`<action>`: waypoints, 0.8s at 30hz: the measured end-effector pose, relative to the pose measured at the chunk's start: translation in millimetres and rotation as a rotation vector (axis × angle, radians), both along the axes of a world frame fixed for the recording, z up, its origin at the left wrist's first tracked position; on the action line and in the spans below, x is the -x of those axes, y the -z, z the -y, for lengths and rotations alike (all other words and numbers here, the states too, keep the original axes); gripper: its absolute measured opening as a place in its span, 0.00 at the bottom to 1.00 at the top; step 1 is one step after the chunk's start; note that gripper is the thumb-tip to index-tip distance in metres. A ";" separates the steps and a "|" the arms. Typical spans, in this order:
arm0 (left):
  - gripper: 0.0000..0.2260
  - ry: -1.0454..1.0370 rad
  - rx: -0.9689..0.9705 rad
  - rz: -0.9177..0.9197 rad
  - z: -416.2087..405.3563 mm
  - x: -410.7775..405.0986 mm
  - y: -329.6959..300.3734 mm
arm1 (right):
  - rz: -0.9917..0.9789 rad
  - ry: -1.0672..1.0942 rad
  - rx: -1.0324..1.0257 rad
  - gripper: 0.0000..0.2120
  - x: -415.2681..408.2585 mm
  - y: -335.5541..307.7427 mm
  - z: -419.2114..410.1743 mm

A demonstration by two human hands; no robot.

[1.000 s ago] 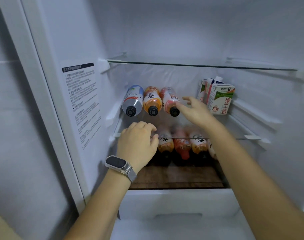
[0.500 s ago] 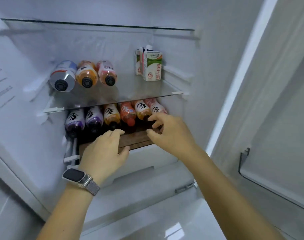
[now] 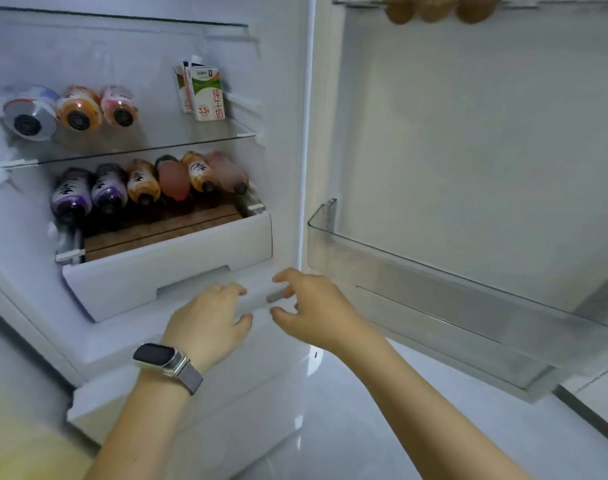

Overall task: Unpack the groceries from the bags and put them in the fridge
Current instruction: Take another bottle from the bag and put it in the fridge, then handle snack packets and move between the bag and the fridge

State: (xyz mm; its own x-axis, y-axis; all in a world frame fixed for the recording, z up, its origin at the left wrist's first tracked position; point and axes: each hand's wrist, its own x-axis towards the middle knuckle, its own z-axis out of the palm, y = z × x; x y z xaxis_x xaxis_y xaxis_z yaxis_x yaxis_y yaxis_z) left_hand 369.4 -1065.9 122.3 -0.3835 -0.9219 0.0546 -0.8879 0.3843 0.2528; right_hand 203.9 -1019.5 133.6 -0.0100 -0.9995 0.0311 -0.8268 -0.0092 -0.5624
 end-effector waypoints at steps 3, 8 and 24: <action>0.21 0.113 -0.038 0.025 -40.1 37.0 12.5 | -0.023 0.051 -0.021 0.24 18.9 16.4 -56.8; 0.17 0.355 -0.064 0.052 -99.8 111.1 19.1 | -0.106 0.277 -0.059 0.22 84.3 38.0 -158.6; 0.28 1.109 -0.024 0.064 -271.7 352.6 14.1 | -0.140 1.166 -0.141 0.30 268.2 44.8 -432.3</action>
State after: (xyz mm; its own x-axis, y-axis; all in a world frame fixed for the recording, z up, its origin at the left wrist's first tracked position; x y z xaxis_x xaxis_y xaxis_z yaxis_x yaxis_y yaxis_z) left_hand 16.9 -794.2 108.2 -0.9978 -0.0666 -0.0075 -0.0664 0.9693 0.2368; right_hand -64.3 -587.2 88.8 -0.9236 -0.3834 -0.0055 -0.3490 0.8465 -0.4020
